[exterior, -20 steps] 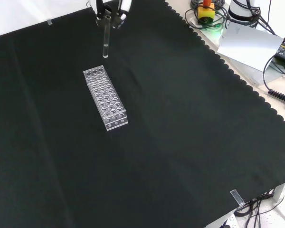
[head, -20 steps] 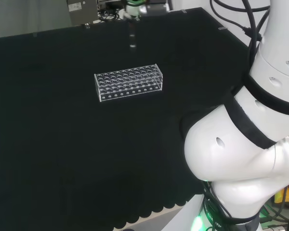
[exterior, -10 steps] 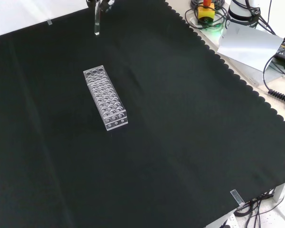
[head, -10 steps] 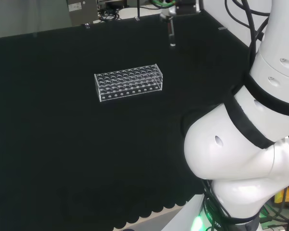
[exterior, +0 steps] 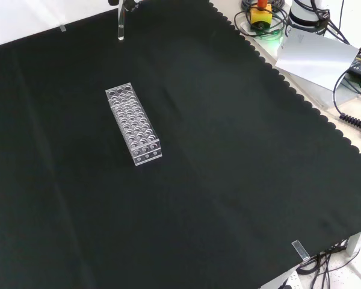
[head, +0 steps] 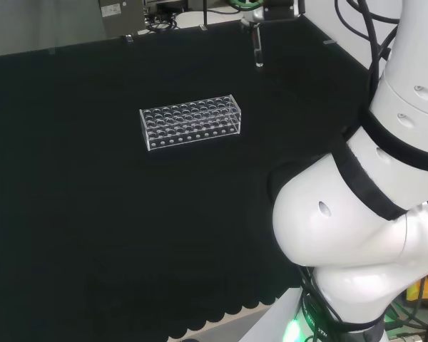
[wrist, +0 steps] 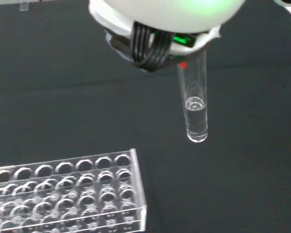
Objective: Shake the test tube.
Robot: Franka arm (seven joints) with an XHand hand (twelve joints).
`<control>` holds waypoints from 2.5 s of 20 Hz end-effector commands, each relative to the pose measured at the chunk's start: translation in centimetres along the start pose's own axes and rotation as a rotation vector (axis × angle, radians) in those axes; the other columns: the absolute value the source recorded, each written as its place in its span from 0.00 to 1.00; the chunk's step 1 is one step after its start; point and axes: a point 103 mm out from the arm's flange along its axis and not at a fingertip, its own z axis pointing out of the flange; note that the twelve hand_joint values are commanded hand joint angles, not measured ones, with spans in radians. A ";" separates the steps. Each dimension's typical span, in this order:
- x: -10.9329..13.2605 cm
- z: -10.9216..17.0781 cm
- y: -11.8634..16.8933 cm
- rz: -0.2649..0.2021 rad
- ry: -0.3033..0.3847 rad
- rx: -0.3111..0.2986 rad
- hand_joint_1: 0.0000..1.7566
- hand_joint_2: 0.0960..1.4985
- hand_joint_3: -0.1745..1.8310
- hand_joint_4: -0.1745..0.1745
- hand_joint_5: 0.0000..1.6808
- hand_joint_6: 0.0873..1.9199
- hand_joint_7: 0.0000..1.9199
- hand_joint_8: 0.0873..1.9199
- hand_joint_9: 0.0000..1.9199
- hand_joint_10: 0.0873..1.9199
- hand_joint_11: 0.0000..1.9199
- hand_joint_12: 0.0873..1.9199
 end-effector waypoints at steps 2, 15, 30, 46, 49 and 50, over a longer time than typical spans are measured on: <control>5.9 0.0 -0.6 -0.126 0.072 0.007 0.76 0.43 0.35 0.00 0.85 0.00 0.73 0.32 0.84 0.28 0.68 0.42; 15.7 -1.3 -2.9 -0.357 0.158 0.003 0.76 0.43 0.35 0.00 0.85 0.00 0.73 0.32 0.84 0.28 0.68 0.42; 3.3 0.5 0.5 -0.049 0.045 0.022 0.76 0.43 0.35 0.00 0.85 0.00 0.73 0.32 0.83 0.28 0.68 0.42; -3.9 0.6 1.1 0.116 -0.027 0.035 0.76 0.43 0.36 0.00 0.85 0.00 0.73 0.32 0.83 0.28 0.68 0.42; -1.3 0.9 1.1 0.067 -0.011 0.038 0.76 0.43 0.36 0.00 0.85 0.00 0.73 0.32 0.83 0.28 0.68 0.42; -0.2 1.0 1.1 0.044 -0.005 0.039 0.76 0.43 0.36 0.00 0.85 0.00 0.73 0.32 0.83 0.28 0.68 0.42</control>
